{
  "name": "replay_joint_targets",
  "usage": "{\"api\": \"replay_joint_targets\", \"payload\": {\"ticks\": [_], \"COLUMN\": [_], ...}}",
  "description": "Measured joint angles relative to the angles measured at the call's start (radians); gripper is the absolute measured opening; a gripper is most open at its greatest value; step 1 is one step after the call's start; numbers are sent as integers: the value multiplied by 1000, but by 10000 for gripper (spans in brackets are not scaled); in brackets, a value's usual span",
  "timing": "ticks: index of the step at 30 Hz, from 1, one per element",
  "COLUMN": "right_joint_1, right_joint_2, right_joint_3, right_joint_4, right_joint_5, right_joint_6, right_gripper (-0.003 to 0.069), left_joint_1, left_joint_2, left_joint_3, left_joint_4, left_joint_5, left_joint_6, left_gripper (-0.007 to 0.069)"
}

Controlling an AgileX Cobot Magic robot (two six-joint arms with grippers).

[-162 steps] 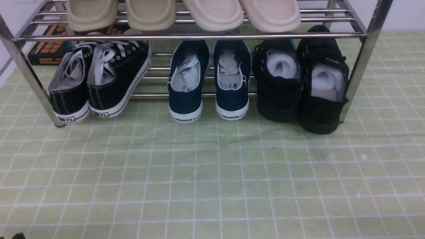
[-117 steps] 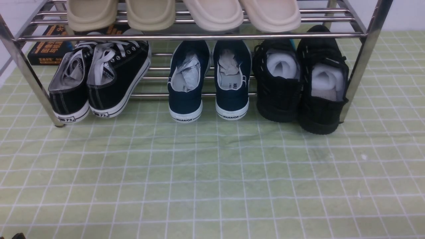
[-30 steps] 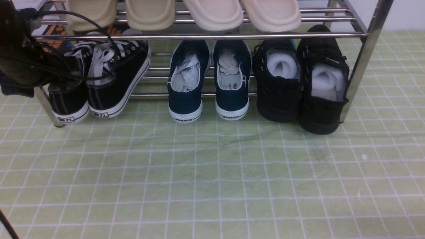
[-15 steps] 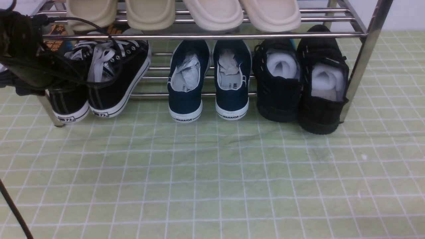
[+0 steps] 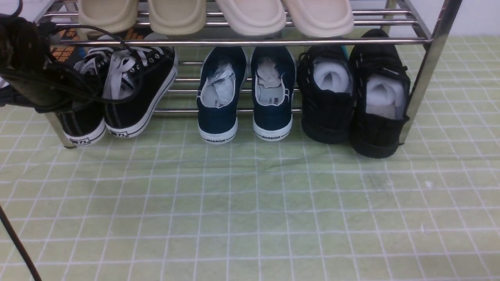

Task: Take the shoes off the shelf with your hand from the green coffee tablecloth.
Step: 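Set the held shoe down on the floor in front of the rack with the left gripper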

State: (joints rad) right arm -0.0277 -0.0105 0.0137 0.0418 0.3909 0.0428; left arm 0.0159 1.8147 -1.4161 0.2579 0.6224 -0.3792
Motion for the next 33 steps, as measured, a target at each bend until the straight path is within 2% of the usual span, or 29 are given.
{"api": "replay_joint_targets", "payload": {"ticks": [6,16,22,26,28,30,33], "right_joint_1": [0,0,0,0,0,0,0], "right_joint_2": [0,0,0,0,0,0,0], "right_joint_3": [0,0,0,0,0,0,0], "right_joint_4": [0,0,0,0,0,0,0], "right_joint_5": [0,0,0,0,0,0,0], "right_joint_6": [0,0,0,0,0,0,0], "right_gripper": [239,239,239,239,239,239,239], "left_joint_1": [0,0,0,0,0,0,0], "left_joint_2": [-69,-258,-442,-542,-573,-622,-689], "left_joint_3": [0,0,0,7,20,58,156], "left_joint_4": [-9,-9,44,47,26,-46,-212], "left_joint_5": [128,428,612,612,612,612,612], "left_joint_6": [5,11,17,17,17,17,30], "left_gripper": [8,8,11,11,11,11,11]}}
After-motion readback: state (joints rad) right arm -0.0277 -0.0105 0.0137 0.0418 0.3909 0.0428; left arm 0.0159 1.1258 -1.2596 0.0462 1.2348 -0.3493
